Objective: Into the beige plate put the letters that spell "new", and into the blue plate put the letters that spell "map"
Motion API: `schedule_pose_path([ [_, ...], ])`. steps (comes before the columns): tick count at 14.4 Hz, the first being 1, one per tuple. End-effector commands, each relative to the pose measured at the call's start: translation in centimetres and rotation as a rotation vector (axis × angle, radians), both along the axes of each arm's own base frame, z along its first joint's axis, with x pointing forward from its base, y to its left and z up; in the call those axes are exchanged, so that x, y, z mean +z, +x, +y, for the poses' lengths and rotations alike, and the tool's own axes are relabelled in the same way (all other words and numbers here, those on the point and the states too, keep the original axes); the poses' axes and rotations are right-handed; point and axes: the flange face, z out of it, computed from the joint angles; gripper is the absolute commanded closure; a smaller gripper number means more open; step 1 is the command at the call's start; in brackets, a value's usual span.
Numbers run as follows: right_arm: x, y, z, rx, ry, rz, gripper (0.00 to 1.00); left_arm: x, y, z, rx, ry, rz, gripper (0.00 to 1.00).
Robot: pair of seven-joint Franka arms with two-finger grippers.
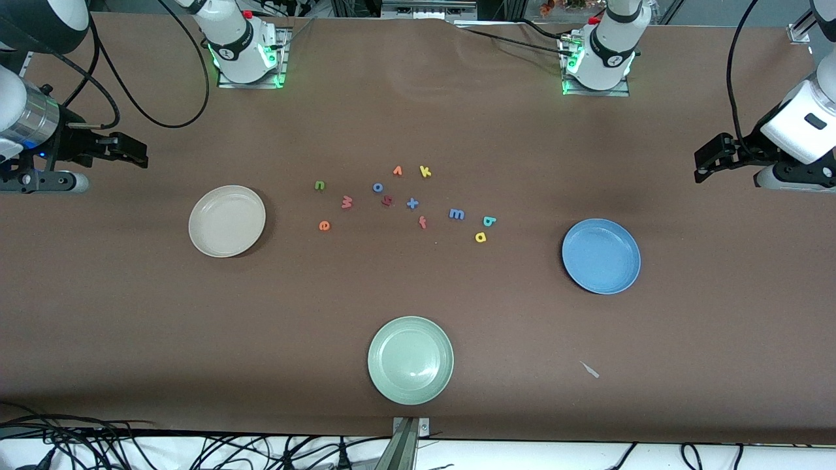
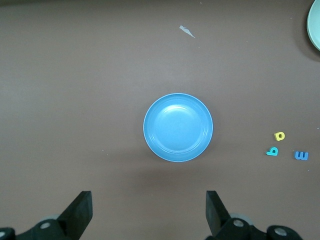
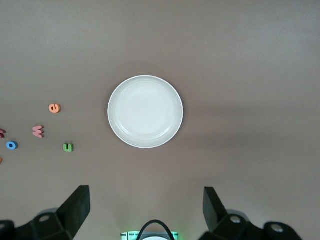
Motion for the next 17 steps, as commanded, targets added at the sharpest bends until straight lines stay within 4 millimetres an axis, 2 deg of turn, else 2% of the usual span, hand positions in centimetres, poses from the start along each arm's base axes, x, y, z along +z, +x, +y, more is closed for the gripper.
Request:
schedule_pose_path([
  [1, 0.1, 0.0, 0.2, -0.014, 0.014, 0.009, 0.0, 0.8, -0.3, 0.0, -0.009, 0.027, -0.001, 0.0],
  [11, 0.1, 0.0, 0.2, -0.012, 0.012, 0.009, 0.0, 0.8, -0.2, -0.2, -0.015, 0.025, 0.001, 0.0],
  [15, -0.3, 0.1, 0.4, -0.009, 0.014, 0.014, 0.0, 0.5, -0.5, -2.0, -0.045, 0.028, 0.022, 0.0],
  [17, -0.6, 0.4, 1.2, 0.0, 0.033, 0.009, 0.0, 0.3, -0.5, -2.9, -0.063, 0.028, 0.029, 0.0],
])
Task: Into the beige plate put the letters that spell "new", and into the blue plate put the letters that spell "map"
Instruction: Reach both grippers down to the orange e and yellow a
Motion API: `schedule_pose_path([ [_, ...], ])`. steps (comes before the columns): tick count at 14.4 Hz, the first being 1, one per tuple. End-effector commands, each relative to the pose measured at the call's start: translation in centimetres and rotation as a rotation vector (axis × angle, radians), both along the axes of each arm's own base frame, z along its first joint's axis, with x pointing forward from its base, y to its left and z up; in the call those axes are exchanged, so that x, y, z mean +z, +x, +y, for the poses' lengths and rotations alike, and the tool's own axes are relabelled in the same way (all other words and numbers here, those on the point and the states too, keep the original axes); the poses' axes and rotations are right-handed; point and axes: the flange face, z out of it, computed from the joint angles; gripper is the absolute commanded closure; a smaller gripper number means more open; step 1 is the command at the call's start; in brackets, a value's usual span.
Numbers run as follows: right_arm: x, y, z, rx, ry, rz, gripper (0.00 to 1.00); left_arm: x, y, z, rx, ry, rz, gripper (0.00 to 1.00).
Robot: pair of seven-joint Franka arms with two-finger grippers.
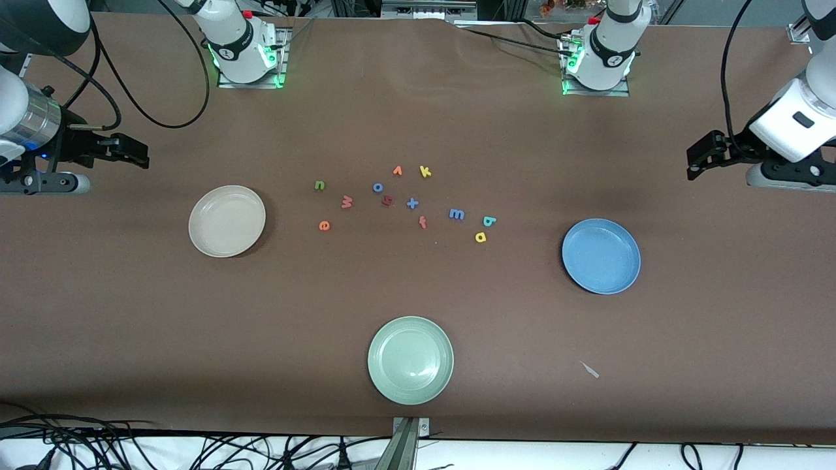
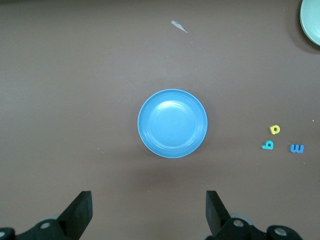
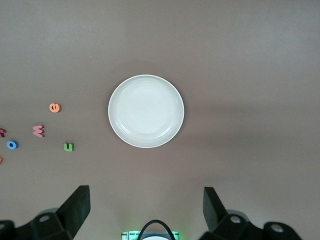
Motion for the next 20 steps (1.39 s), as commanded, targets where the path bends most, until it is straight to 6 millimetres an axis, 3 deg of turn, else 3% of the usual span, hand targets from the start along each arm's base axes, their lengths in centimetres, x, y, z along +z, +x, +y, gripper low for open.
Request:
schedule_pose_path([
  [1, -0.6, 0.4, 1.9, 0.014, 0.027, 0.005, 0.0, 0.3, -0.2, -1.4, -0.035, 0.027, 0.01, 0.0],
  [3, -0.7, 0.5, 4.5, 0.074, 0.027, -0.012, 0.0, 0.3, -0.3, -2.4, -0.05, 0.025, 0.01, 0.0],
  [4, -1.9, 1.0, 5.9, 0.108, 0.022, 0.006, 0.0, 0.2, -0.4, -3.1, -0.063, 0.025, 0.011, 0.0],
  [6, -5.2, 1.5, 10.8, 0.189, 0.001, 0.06, 0.0, -0.3, -0.2, -4.0, -0.077, 0.013, 0.021, 0.0],
  [8, -7.6, 2.0, 13.3, 0.214, 0.012, 0.079, 0.0, -1.0, -0.1, -5.0, -0.095, 0.008, 0.034, 0.0],
  [10, -11.3, 2.9, 15.7, 0.235, 0.046, 0.059, 0.0, -3.4, 0.7, -6.8, -0.132, 0.017, 0.073, 0.0],
  [13, -17.0, 2.0, 18.6, 0.171, 0.037, 0.023, 0.0, -7.9, 2.6, -7.8, -0.151, 0.003, 0.142, 0.0],
  [16, -22.9, -1.1, 22.1, 0.165, 0.034, -0.039, 0.0, -14.4, 4.6, -13.3, -0.235, -0.014, 0.231, 0.0],
  [19, -28.2, -3.5, 23.8, 0.116, 0.038, -0.082, 0.0, -20.0, 5.4, -17.9, -0.276, -0.028, 0.278, 0.0],
  [20, -29.4, -3.6, 24.0, 0.11, 0.037, -0.078, 0.0, -20.9, 5.6, -19.1, -0.254, -0.023, 0.256, 0.0],
])
